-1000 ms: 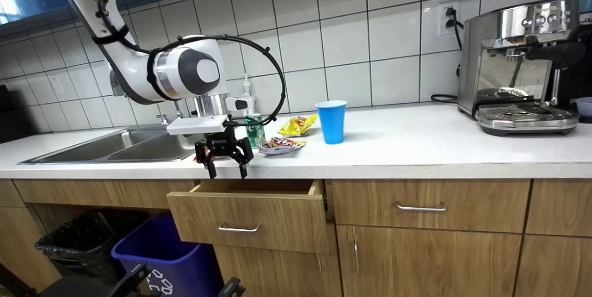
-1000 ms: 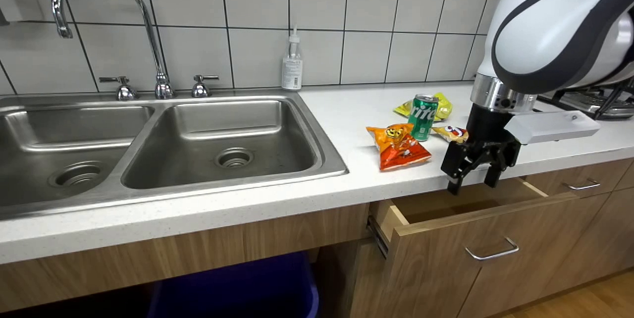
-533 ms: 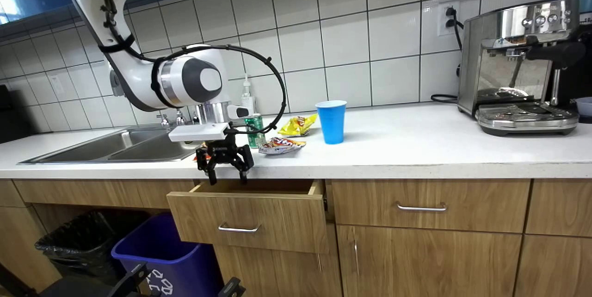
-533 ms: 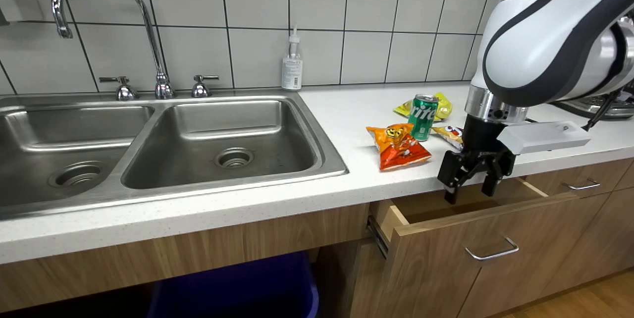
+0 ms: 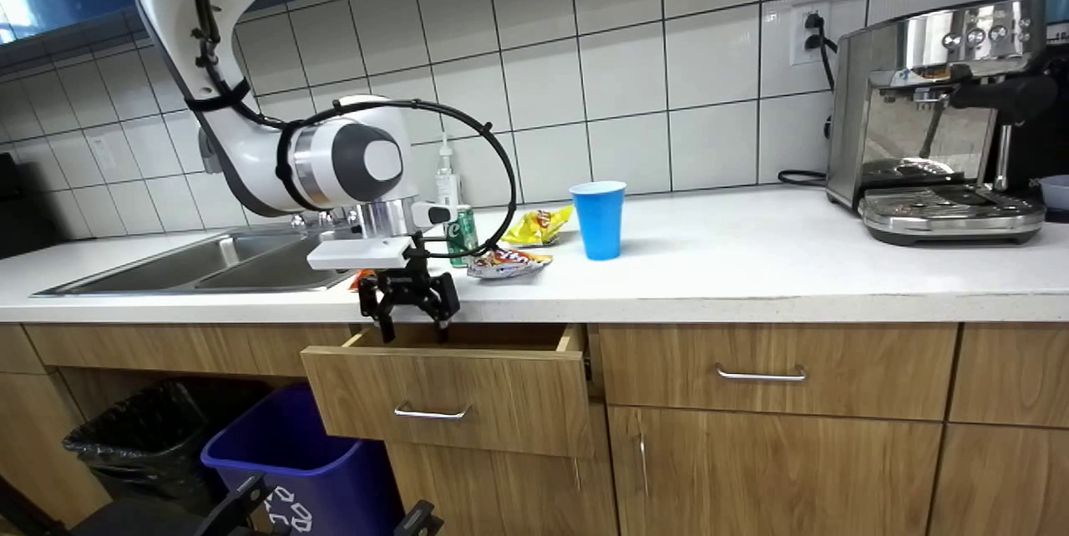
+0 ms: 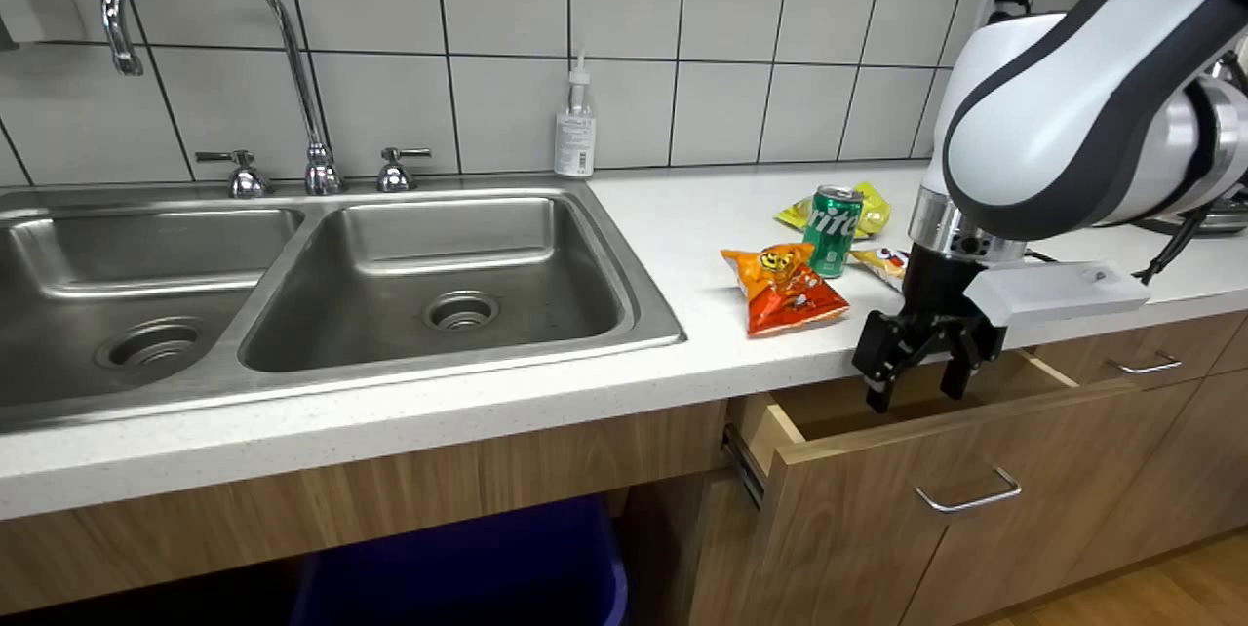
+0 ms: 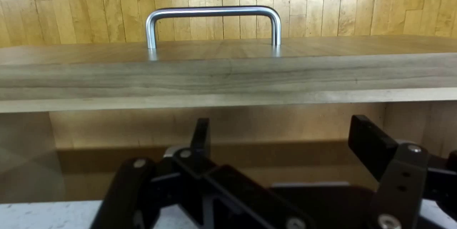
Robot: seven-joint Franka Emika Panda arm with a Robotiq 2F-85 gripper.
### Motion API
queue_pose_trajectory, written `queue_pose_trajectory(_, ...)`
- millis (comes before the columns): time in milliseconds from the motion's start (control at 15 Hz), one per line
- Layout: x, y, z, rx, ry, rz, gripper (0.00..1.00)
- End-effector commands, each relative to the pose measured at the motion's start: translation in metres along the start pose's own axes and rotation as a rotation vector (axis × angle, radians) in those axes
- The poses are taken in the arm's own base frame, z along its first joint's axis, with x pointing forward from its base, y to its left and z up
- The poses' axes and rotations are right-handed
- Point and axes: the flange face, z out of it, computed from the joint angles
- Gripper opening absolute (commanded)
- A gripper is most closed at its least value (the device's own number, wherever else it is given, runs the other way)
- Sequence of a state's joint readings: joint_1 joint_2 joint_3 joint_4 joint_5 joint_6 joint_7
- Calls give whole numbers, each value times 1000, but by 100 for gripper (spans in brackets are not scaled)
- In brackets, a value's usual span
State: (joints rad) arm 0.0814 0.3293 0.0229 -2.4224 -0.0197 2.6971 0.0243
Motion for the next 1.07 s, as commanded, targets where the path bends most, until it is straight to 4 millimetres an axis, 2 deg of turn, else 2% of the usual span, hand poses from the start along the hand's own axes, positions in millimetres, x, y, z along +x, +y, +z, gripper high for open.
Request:
queue_pose_trajectory(0, 3, -4, 10, 1, 13, 23, 100)
queue_pose_trajectory(267, 3, -3, 18, -7, 6, 19, 100)
queue_pose_trajectory(1000, -9, -6, 10, -4, -42, 29, 100)
